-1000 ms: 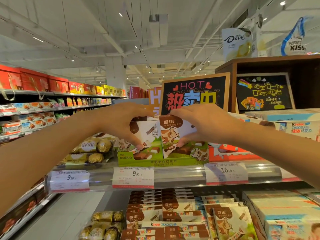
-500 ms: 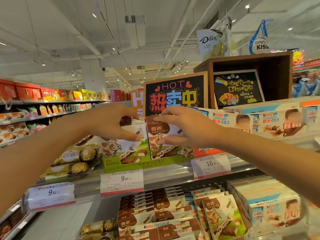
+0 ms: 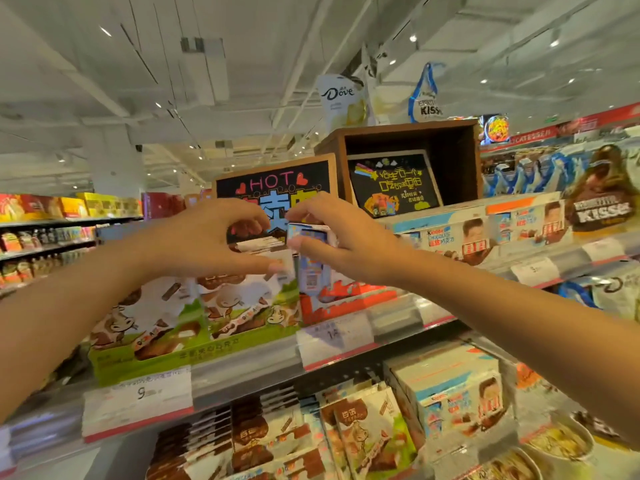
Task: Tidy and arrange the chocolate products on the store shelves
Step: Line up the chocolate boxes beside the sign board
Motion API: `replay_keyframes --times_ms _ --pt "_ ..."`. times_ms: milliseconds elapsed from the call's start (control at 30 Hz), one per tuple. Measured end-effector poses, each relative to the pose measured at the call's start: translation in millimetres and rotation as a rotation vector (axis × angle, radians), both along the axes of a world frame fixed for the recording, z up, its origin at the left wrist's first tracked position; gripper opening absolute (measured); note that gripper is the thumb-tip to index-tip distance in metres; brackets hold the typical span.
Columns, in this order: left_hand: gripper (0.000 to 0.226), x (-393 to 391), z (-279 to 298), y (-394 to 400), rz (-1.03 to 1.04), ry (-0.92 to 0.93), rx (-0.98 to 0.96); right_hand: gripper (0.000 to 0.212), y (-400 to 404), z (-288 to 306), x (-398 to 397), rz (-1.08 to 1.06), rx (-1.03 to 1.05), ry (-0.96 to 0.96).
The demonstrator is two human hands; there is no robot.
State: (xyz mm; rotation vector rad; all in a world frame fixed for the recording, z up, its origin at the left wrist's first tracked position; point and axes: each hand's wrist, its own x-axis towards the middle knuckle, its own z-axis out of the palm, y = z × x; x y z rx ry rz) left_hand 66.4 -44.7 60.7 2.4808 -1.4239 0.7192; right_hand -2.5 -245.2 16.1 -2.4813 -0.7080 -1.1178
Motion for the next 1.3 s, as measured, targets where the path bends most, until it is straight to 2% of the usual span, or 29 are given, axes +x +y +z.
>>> replay_keyframes --times_ms 100,167,233,333,433,533,633,700,800,900,1033,1167,1300 --pt "0.084 -5 -1 -33 -0.01 -0.062 -0.044 0.032 -39 6 -8 0.019 0.075 0.015" --pt "0.077 -12 -1 -60 -0.02 -0.091 -0.087 0.029 -70 10 -14 -0.01 0.105 0.028" --pt "0.063 -21 -1 -90 -0.031 -0.089 -0.129 0.026 -103 15 -22 -0.019 0.148 0.038" --pt "0.029 -30 -3 -140 -0.033 -0.053 -0.173 0.018 -156 22 -34 -0.028 0.186 0.076" --pt "0.017 -33 -8 -187 -0.076 0.014 -0.235 0.011 -205 29 -40 -0.038 0.205 0.144" --pt "0.016 -28 -11 -225 -0.023 0.037 -0.2 0.012 -246 37 -45 -0.111 0.172 0.237" --pt "0.019 -24 -12 -253 0.008 0.05 -0.094 0.011 -282 40 -49 -0.23 -0.014 0.341" --pt "0.019 -19 -12 -267 0.103 0.06 0.0 0.008 -302 40 -47 -0.343 -0.143 0.397" --pt "0.031 -14 -15 -284 0.228 0.072 0.11 0.017 -327 38 -41 -0.47 -0.262 0.407" --pt "0.034 -16 -16 -294 0.266 0.093 0.158 0.024 -340 36 -35 -0.527 -0.313 0.437" --pt "0.031 -20 -10 -299 0.274 0.092 0.225 0.014 -348 35 -23 -0.522 -0.354 0.412" --pt "0.033 -25 0 -296 0.221 0.115 0.186 0.023 -346 36 -18 -0.525 -0.411 0.472" --pt "0.029 -33 8 -290 0.122 0.179 0.016 0.024 -349 40 -17 -0.508 -0.455 0.49"
